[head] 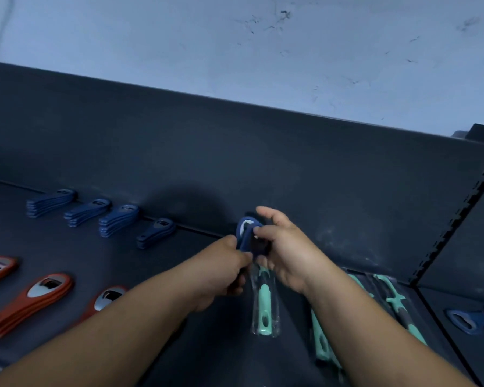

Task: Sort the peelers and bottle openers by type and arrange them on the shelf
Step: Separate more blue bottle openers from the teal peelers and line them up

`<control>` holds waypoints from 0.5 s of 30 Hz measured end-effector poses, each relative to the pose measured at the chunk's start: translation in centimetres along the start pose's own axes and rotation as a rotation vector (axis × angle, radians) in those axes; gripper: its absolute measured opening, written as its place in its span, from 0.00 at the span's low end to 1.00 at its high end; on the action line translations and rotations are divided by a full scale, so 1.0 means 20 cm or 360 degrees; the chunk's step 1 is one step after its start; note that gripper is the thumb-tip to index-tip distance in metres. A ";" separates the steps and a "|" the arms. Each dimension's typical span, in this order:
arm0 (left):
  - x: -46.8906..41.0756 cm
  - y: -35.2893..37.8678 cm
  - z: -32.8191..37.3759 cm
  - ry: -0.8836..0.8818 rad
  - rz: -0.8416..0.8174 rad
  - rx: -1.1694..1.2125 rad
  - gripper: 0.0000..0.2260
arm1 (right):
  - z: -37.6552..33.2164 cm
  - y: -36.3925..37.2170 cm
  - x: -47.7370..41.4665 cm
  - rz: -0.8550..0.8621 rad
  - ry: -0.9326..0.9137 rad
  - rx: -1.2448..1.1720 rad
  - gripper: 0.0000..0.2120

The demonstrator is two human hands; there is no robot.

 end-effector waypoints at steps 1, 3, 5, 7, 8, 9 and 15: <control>0.01 0.00 0.02 0.0043 -0.0028 -0.0161 0.06 | -0.02 0.06 0.00 -0.0064 0.0007 -0.0101 0.14; 0.01 -0.01 0.04 0.0151 -0.0048 -0.0488 0.07 | -0.04 0.13 -0.02 -0.0068 -0.0043 -0.0014 0.04; -0.01 -0.07 0.05 0.0177 0.0001 -0.0704 0.06 | -0.03 0.19 -0.05 -0.0001 -0.0065 0.0152 0.06; -0.02 -0.15 0.05 0.0160 0.0079 -0.0876 0.09 | -0.02 0.24 -0.08 0.0026 -0.0065 0.0186 0.09; -0.01 -0.19 0.05 0.0157 0.0152 -0.1025 0.07 | -0.02 0.26 -0.09 0.0030 -0.0060 0.0180 0.09; 0.01 -0.23 0.07 0.0168 0.0254 -0.1197 0.06 | -0.03 0.29 -0.10 0.0034 -0.0050 0.0169 0.09; 0.01 -0.40 0.09 0.0103 0.0398 -0.1279 0.05 | -0.02 0.44 -0.18 -0.0079 0.0050 0.0331 0.10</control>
Point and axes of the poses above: each hand's wrist, its own x-axis away from the middle knuckle, its own y-axis out of the palm, z = x × y, the point moved 9 cm from there along -x, towards the middle knuckle, and after that the axes turned 12 degrees about x, right-handed, at the moved point
